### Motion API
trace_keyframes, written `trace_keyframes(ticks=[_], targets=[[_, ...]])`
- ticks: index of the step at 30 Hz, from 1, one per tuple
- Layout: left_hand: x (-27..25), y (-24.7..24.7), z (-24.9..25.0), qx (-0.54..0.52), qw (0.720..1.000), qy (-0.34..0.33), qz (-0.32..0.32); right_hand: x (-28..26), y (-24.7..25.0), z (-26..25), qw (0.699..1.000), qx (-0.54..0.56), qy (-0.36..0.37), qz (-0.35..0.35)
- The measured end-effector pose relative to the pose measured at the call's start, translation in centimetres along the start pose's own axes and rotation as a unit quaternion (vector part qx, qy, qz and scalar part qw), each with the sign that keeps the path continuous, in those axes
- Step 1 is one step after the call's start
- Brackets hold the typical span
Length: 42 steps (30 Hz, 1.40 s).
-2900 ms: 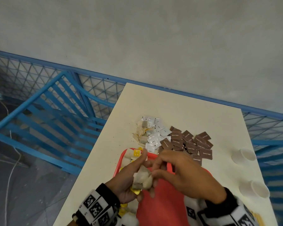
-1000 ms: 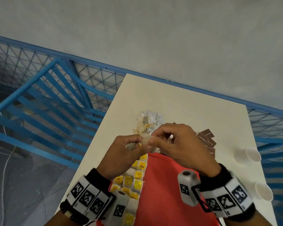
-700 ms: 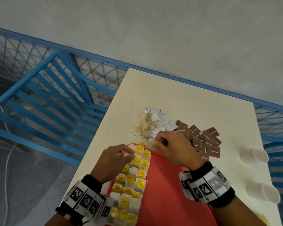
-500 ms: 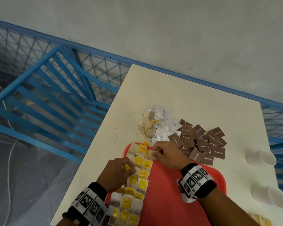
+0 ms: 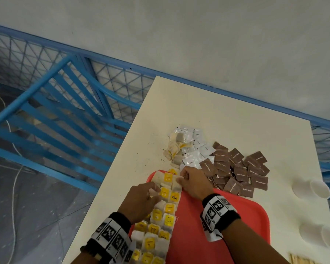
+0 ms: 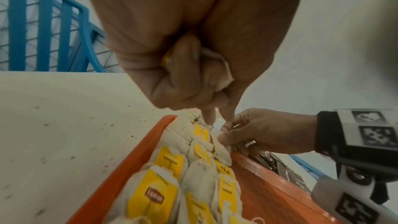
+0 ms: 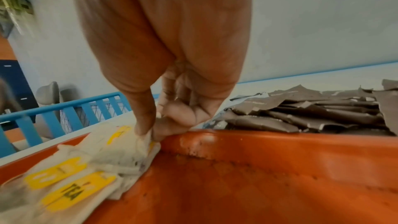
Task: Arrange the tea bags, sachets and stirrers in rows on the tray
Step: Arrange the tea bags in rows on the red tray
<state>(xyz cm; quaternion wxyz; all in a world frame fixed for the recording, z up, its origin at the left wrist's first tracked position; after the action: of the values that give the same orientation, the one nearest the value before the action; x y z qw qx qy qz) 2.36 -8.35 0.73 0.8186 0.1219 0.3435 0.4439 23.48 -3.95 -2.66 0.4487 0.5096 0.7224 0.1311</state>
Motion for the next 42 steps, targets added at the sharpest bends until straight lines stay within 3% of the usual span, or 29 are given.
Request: trace_keyframes(ticks=[6,11,20,23,26,27,28,30,32,33,36,42], targets=[[2.7,-1.3,0.4,0.057,0.998,0.004,-0.025,-2.9,-0.3,0.3,0.996,-0.034,0.019,0.079],[3.4,-2.5,-0.4,0.144,0.986,0.04,-0.069,-4.3,-3.1,0.0,0.99,-0.078,0.118,0.007],[3.4,-3.0,0.1,0.192,0.977,0.057,-0.078,-3.1,-3.6,-0.6,0.989,-0.122,0.069,0.039],[3.6,-2.8,0.1,0.168,0.983,0.04,-0.067,-3.2,-3.4,-0.8,0.989,-0.124,0.066,0.043],[2.8,-1.9,1.3,-0.011,0.998,0.015,-0.055,-4.1,-1.9,-1.5,0.991,-0.081,0.084,0.068],[2.1,-1.7,2.0,-0.123,0.99,0.031,-0.064,-4.7,-1.2,-1.8,0.99,-0.059,0.099,0.078],[1.5,-1.6,2.4,-0.246,0.964,0.057,-0.081,-5.5,-0.3,-2.3,0.988,-0.038,0.118,0.087],[-0.1,-1.6,3.6,-0.451,0.878,0.09,-0.129,-7.7,1.8,-3.5,0.982,-0.002,0.158,0.103],[-1.7,-1.5,5.1,-0.557,0.806,0.084,-0.181,-10.5,3.8,-4.7,0.973,0.034,0.189,0.129],[-2.4,-1.5,5.9,-0.58,0.786,0.073,-0.201,-12.1,4.7,-5.5,0.968,0.051,0.203,0.139],[-4.1,-1.5,8.2,-0.601,0.765,0.04,-0.228,-16.8,6.3,-7.6,0.957,0.061,0.253,0.126],[-6.2,-2.7,10.3,-0.576,0.785,0.053,-0.222,-21.3,5.1,-9.1,0.955,-0.027,0.283,0.087]])
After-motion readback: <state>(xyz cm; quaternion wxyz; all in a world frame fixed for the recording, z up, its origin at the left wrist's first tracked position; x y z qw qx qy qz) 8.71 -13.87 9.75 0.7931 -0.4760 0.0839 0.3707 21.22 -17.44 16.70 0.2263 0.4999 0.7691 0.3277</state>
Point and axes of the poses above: each hand's wrist, its own x-axis towards the middle knuckle, its own y-axis out of the back of the hand, z = x × y, the point moved 4 cm from there along x, towards the middle knuckle, and after that the axes turned 6 degrees about -z, right-handed, at the moved point
